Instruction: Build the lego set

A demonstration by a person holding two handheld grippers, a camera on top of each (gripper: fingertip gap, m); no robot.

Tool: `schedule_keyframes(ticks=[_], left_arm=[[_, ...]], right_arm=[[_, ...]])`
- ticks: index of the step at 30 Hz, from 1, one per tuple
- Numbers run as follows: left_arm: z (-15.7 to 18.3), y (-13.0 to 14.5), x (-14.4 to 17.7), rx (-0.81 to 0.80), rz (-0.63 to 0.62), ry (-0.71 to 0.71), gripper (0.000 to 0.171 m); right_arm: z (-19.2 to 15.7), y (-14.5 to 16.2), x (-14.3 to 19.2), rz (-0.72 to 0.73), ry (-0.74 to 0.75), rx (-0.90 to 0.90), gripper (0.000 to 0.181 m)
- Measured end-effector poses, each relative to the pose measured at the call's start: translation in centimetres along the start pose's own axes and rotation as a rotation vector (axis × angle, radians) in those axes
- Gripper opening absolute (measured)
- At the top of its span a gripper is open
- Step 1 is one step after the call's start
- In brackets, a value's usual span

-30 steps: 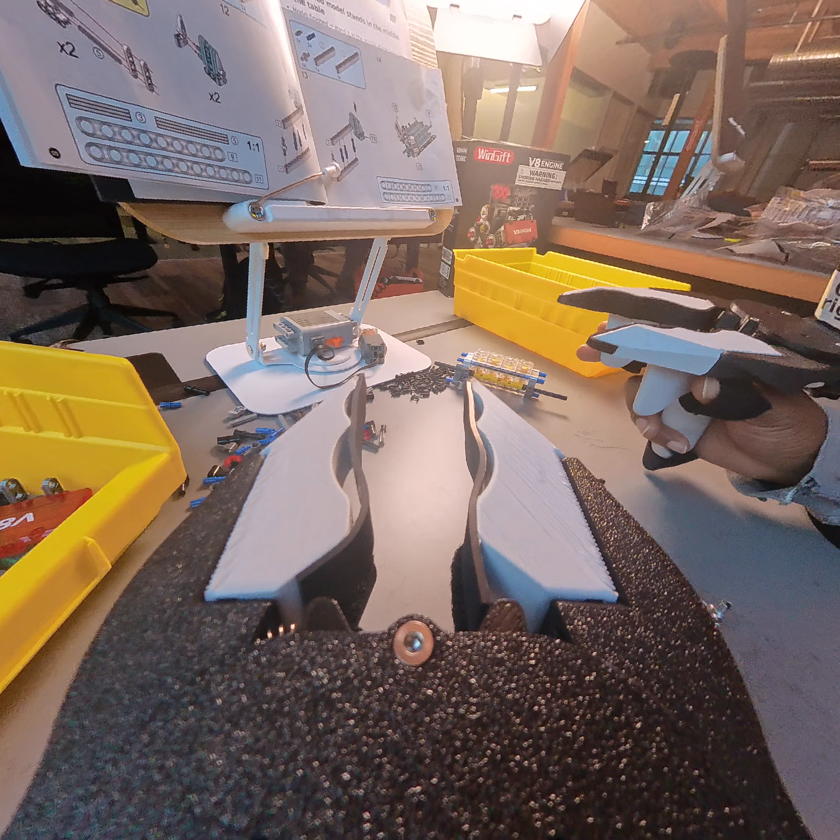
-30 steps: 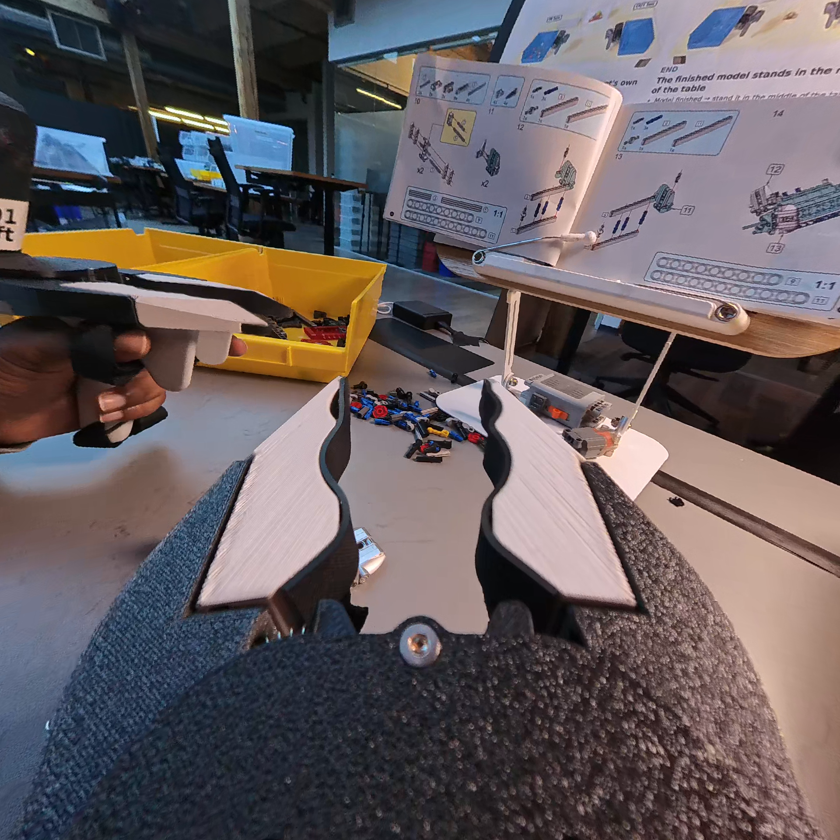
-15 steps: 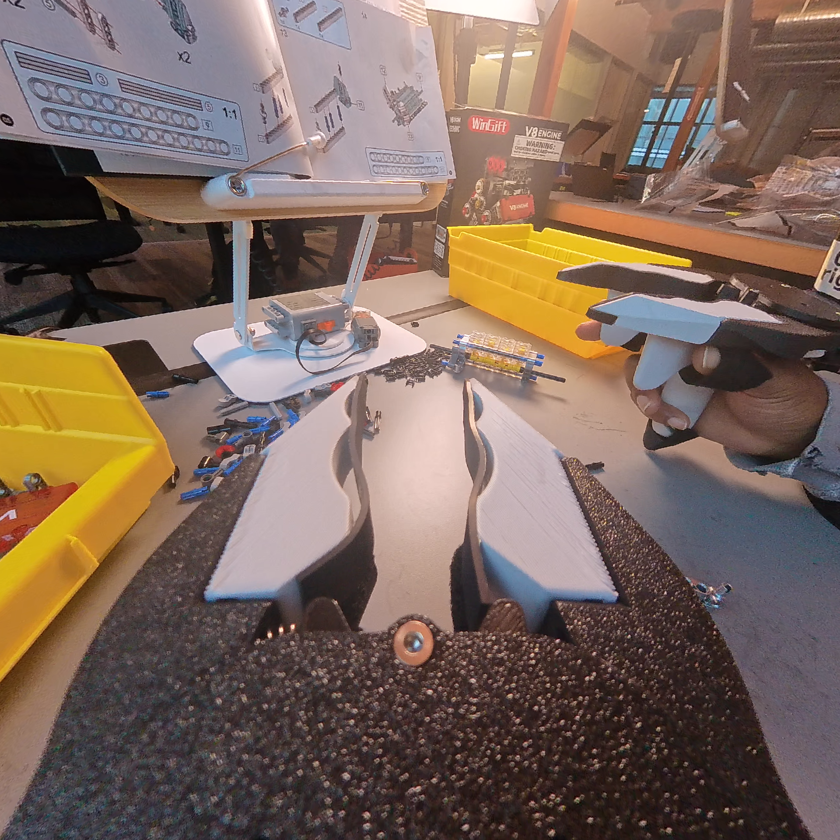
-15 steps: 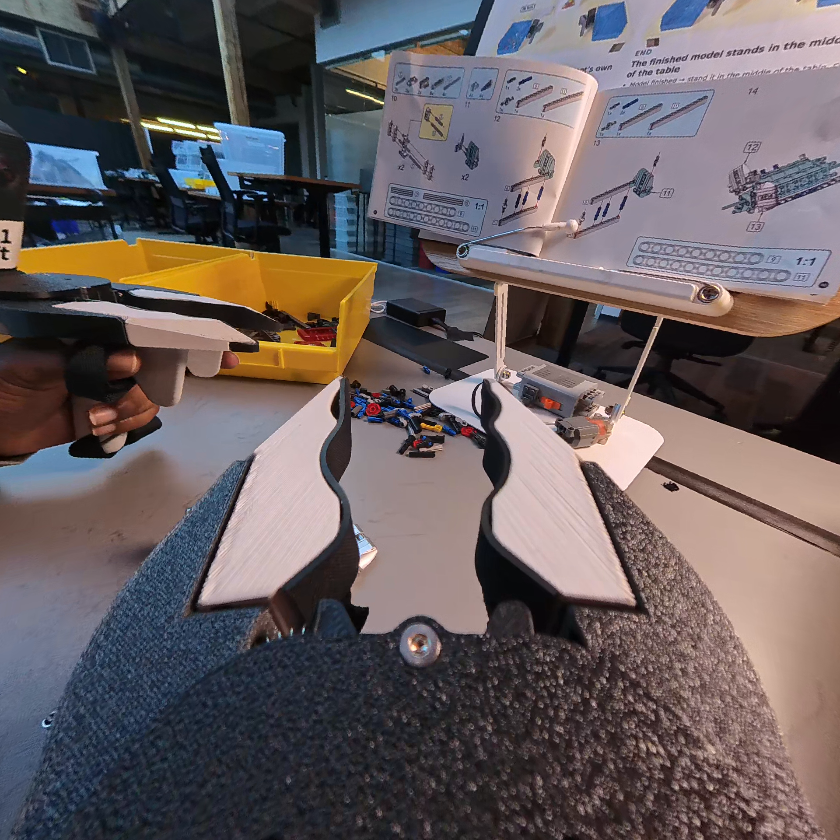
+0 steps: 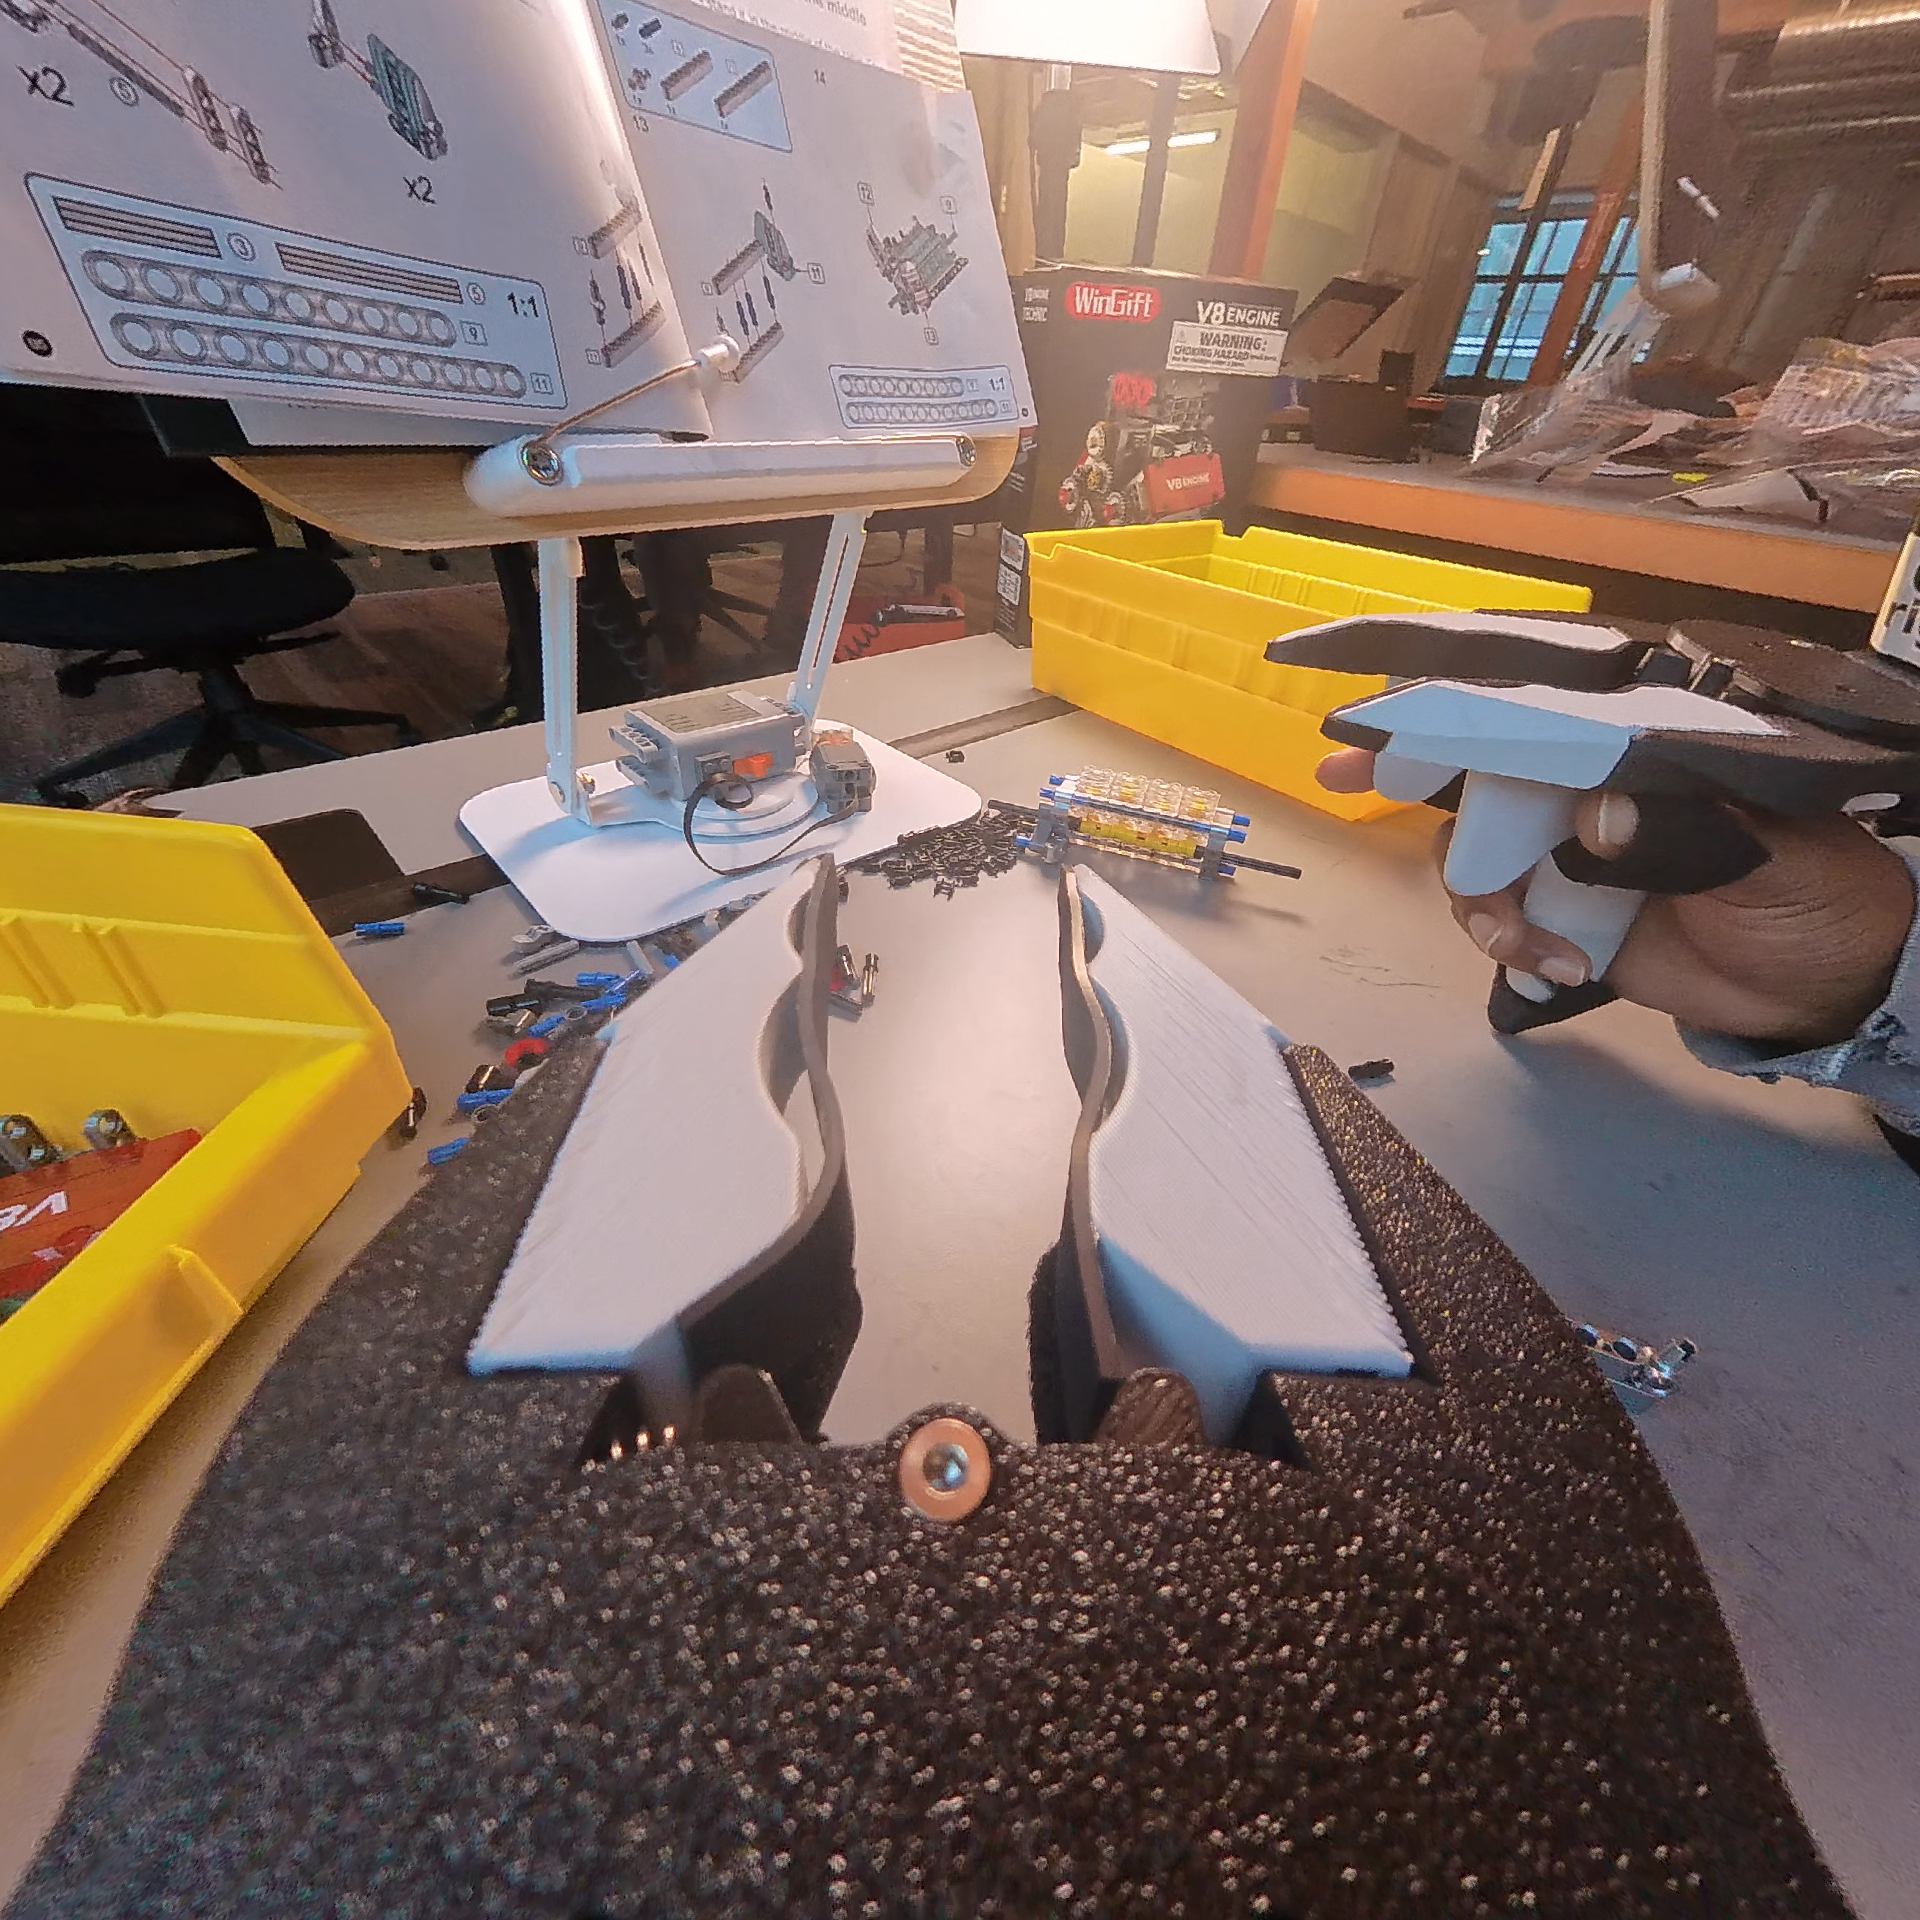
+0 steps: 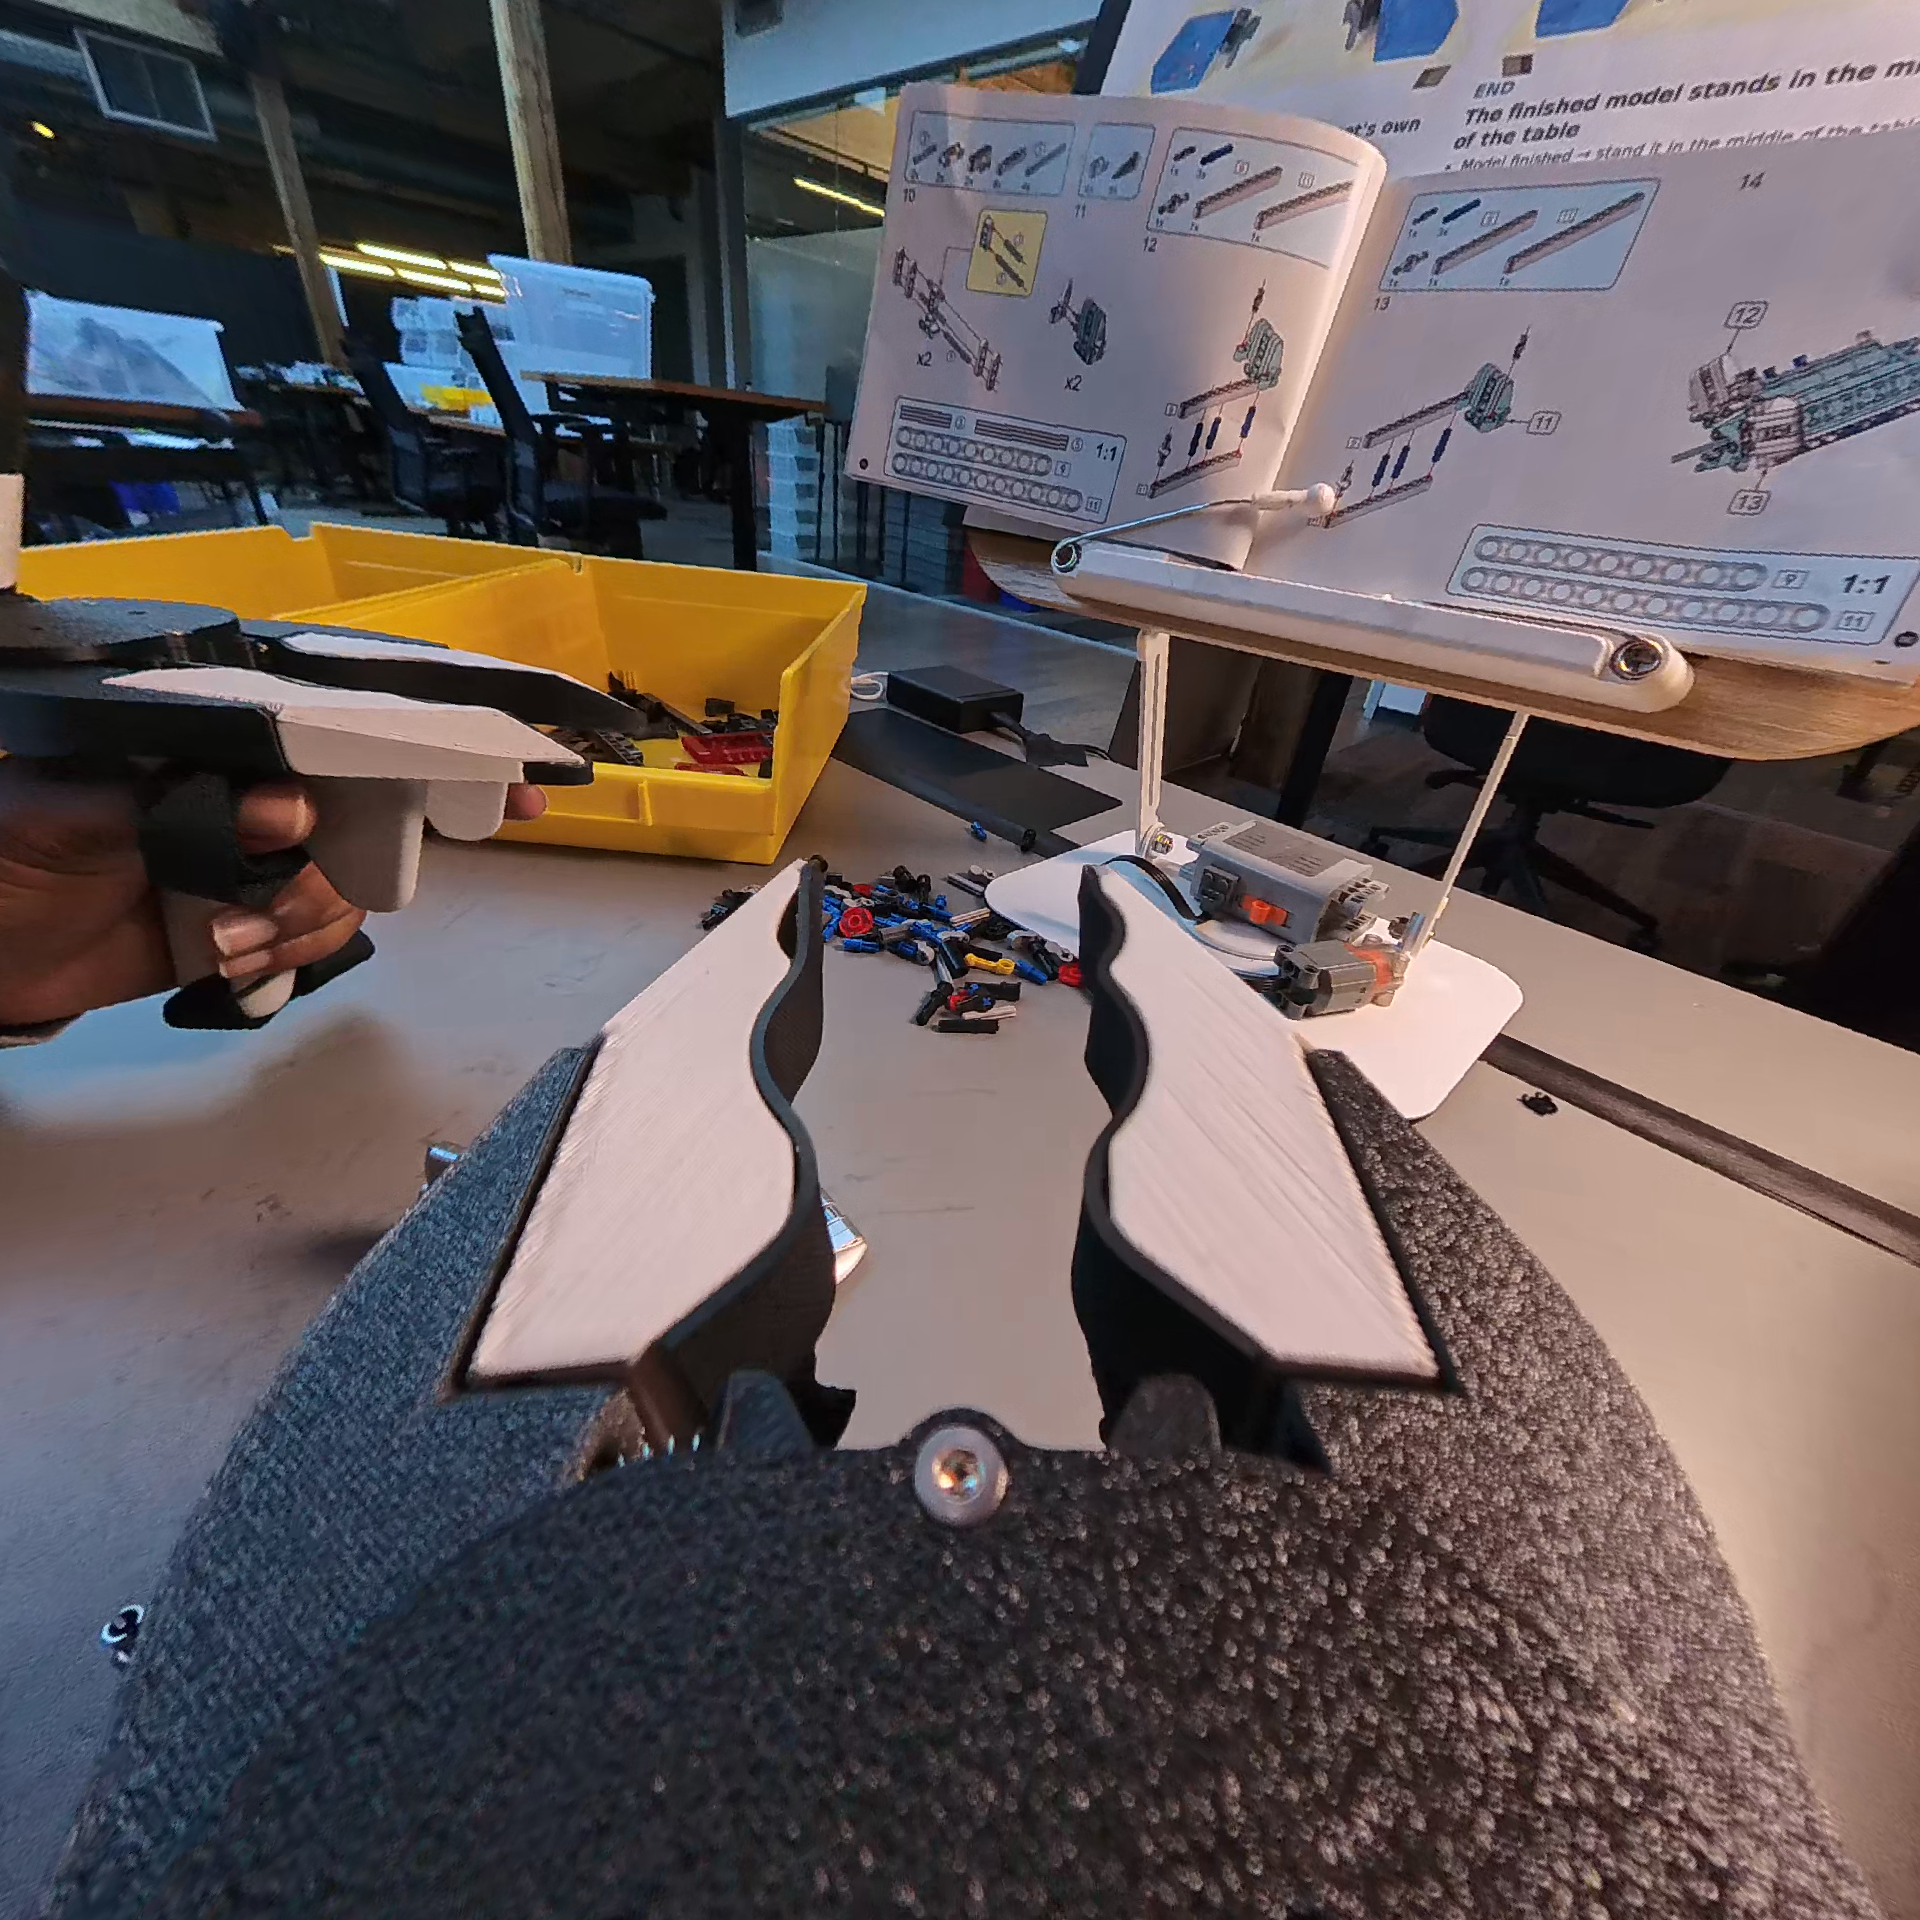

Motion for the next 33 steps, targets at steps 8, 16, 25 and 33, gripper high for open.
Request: schedule_keyframes(ticks=[8, 16, 25, 33], left_arm=[[-0.1, 0.1, 0.0, 0.001, -0.009, -0.002, 0.04], [0.3, 2.0, -0.7, -0.007, -0.139, 0.078, 0.038], [1.1, 3.1, -1.0, 0.001, -0.191, 0.124, 0.035], [3.5, 4.5, -1.5, -0.011, -0.279, 0.251, 0.033]], right_arm=[[0.4, -0.1, 0.1, -0.003, 0.009, 0.041, 0.042], [1.5, 4.2, 3.2, -0.406, -0.319, 0.148, 0.027], [-0.9, 11.1, 6.1, -0.783, -0.482, 0.259, 0.018], [-1.9, 11.2, 5.5, -0.77, -0.472, 0.319, 0.004]])
Point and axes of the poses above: each gripper's, where its closed fingertips meet, x back along the fingers, y out of its underside, z = x × y across the jaws, the point moved 2 cm from there along x, back along the fingers, and after that the axes turned 6 degrees about y, right-handed, at the moved point
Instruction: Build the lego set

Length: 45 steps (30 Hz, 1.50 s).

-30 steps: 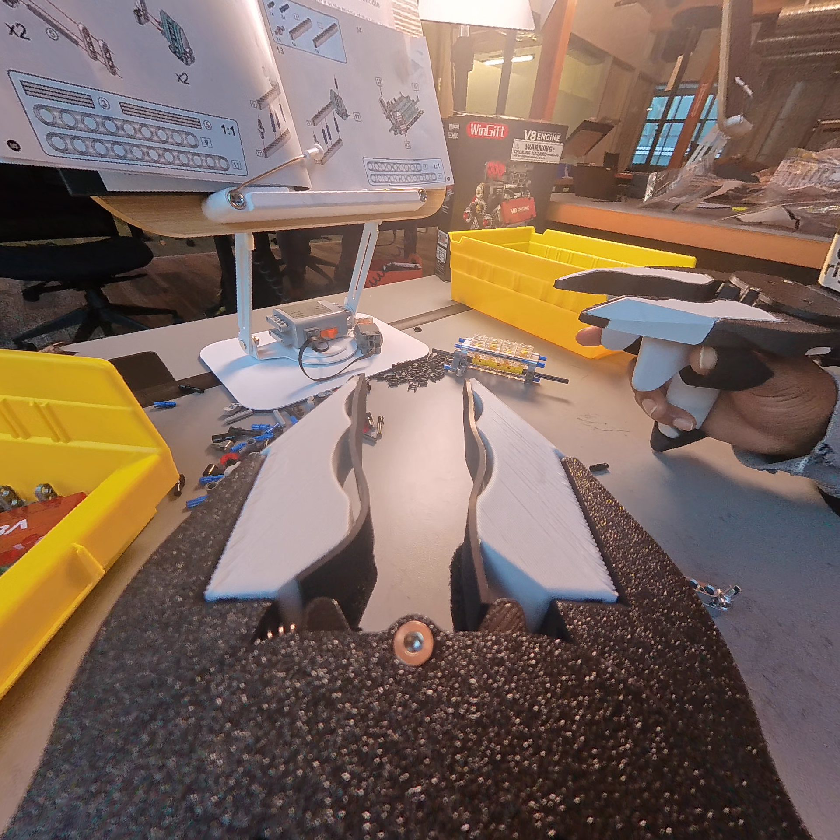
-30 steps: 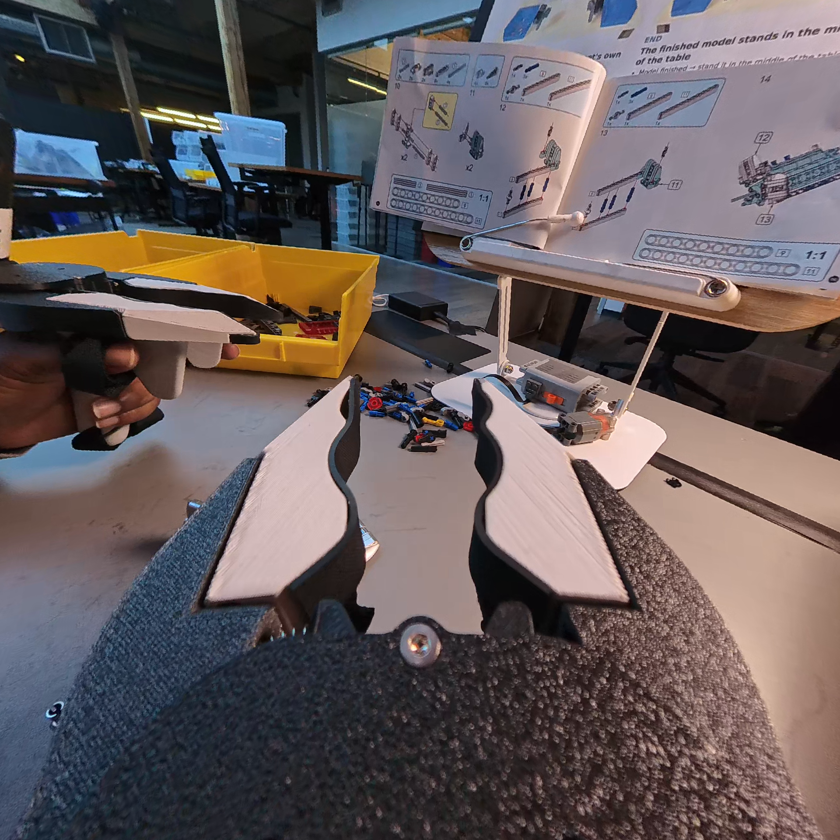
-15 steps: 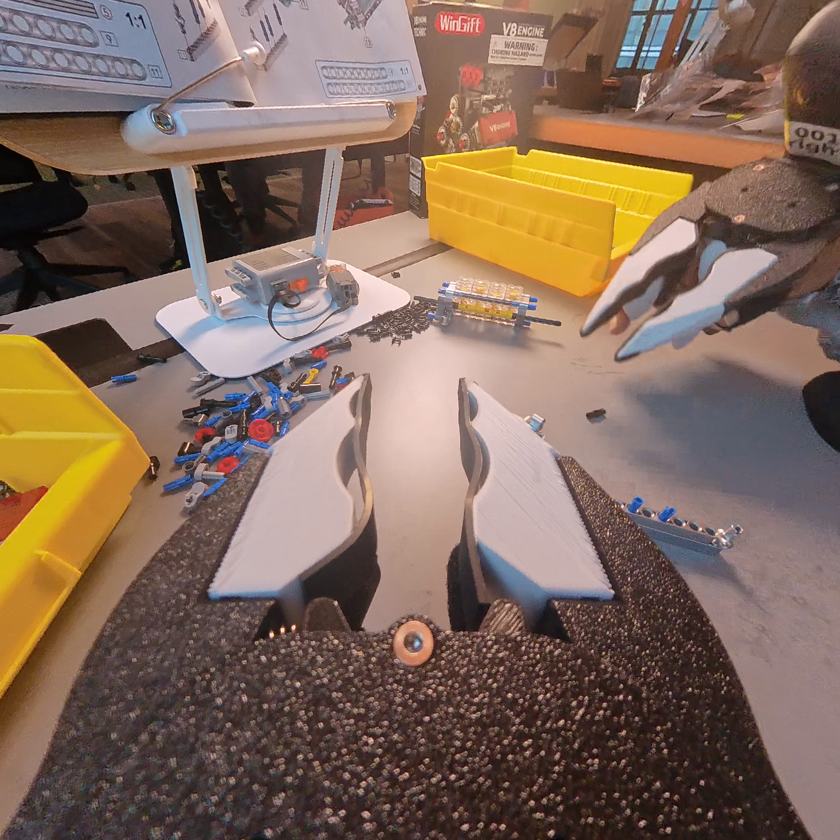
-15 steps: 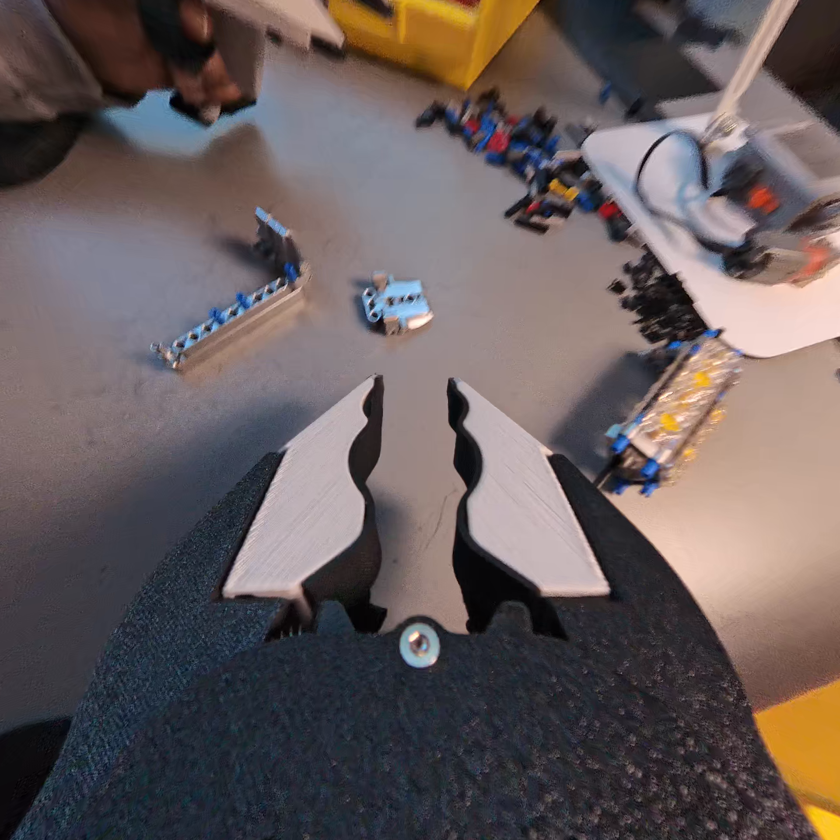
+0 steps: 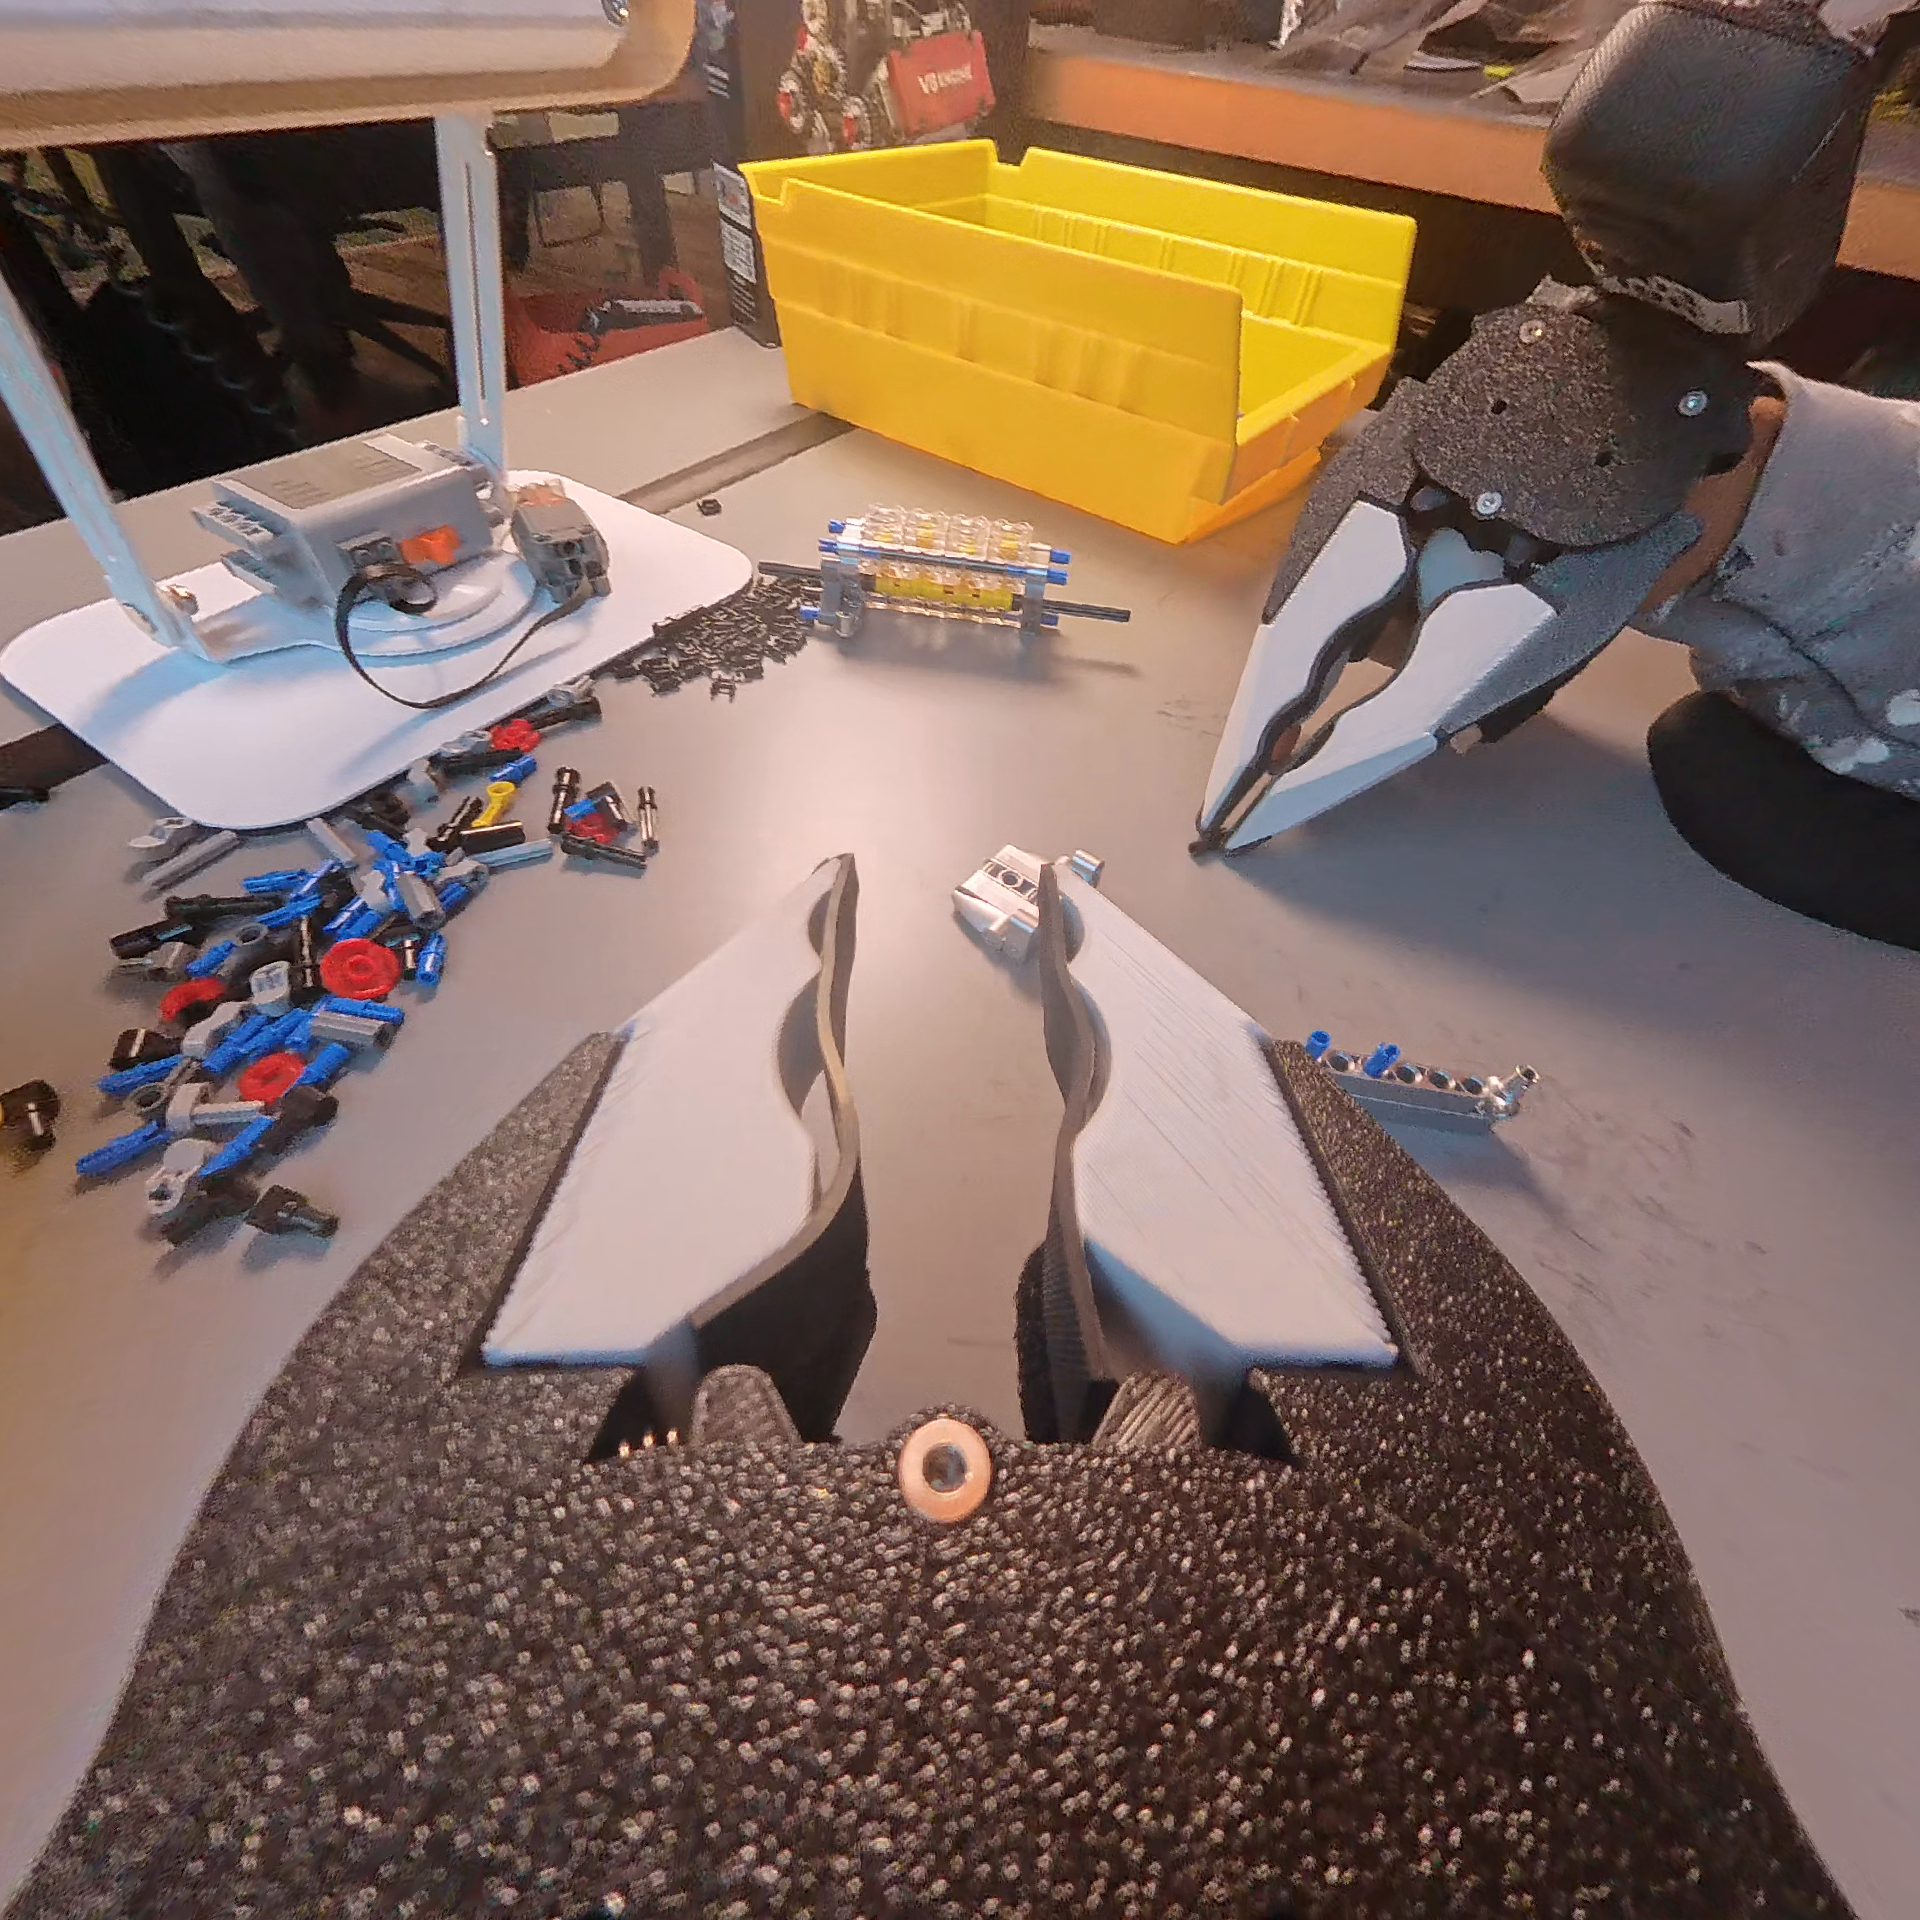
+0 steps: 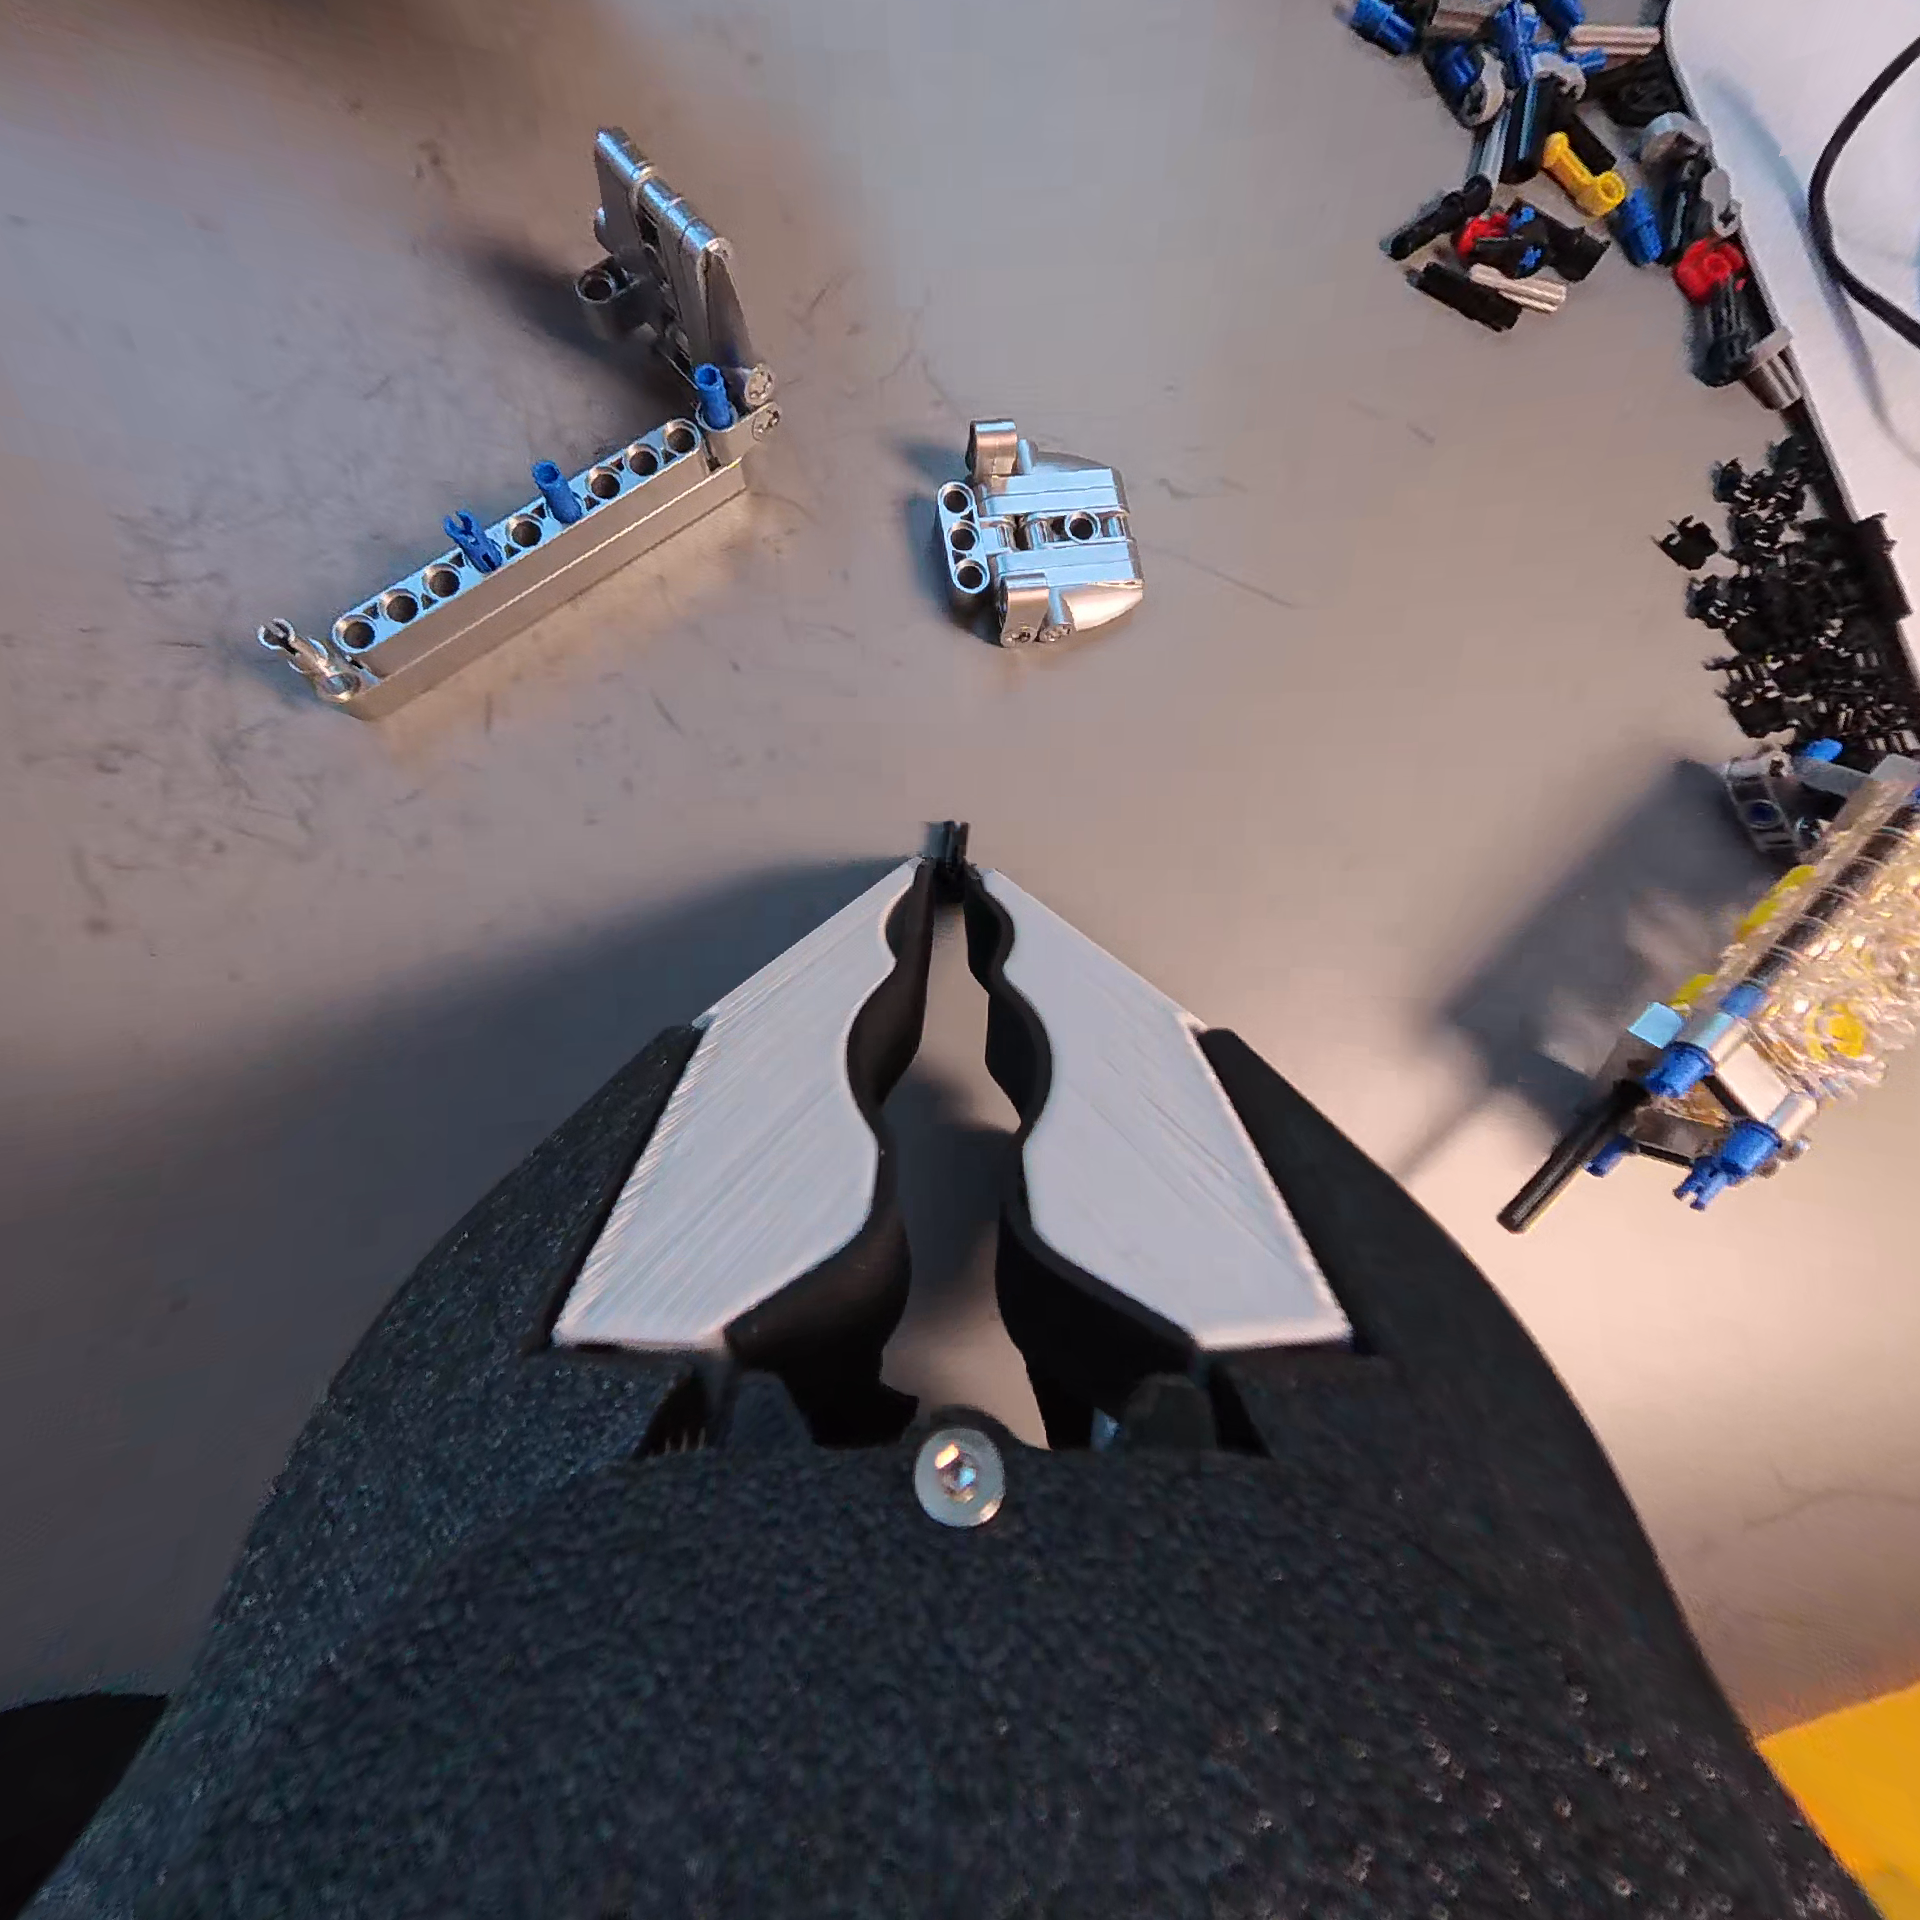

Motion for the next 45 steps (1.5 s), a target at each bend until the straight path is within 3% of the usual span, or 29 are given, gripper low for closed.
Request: schedule_keyframes(ticks=[4, 7, 10, 22, 29, 38, 45], left_arm=[[1.7, 0.2, -0.3, -0.06, -0.031, 0.081, 0.031], [3.6, 0.3, -0.3, -0.143, -0.058, 0.172, 0.028], [6.0, 0.3, -0.1, -0.229, -0.074, 0.28, 0.011], [8.7, 0.9, -0.2, -0.309, -0.115, 0.37, 0.005], [9.0, 0.2, 0.1, -0.232, -0.078, 0.42, 0.002], [9.9, -3.6, 1.7, 0.01, 0.17, 0.592, 0.002], [10.4, -4.4, 2.3, 0.072, 0.234, 0.664, 0.002]], right_arm=[[-0.5, -0.9, -0.1, 0.049, -0.007, 0.051, 0.003], [-1.8, -4.2, 1.0, 0.212, -0.031, 0.074, 0.003], [-3.5, -7.1, 2.1, 0.337, -0.069, 0.084, 0.003], [-6.4, -8.8, 2.2, 0.397, -0.099, 0.192, 0.004], [-6.4, -9.4, 3.0, 0.458, -0.101, 0.191, 0.004], [-6.3, -12.2, 6.5, 0.703, -0.066, 0.183, 0.005], [-6.7, -12.5, 7.0, 0.734, -0.065, 0.212, 0.006]])
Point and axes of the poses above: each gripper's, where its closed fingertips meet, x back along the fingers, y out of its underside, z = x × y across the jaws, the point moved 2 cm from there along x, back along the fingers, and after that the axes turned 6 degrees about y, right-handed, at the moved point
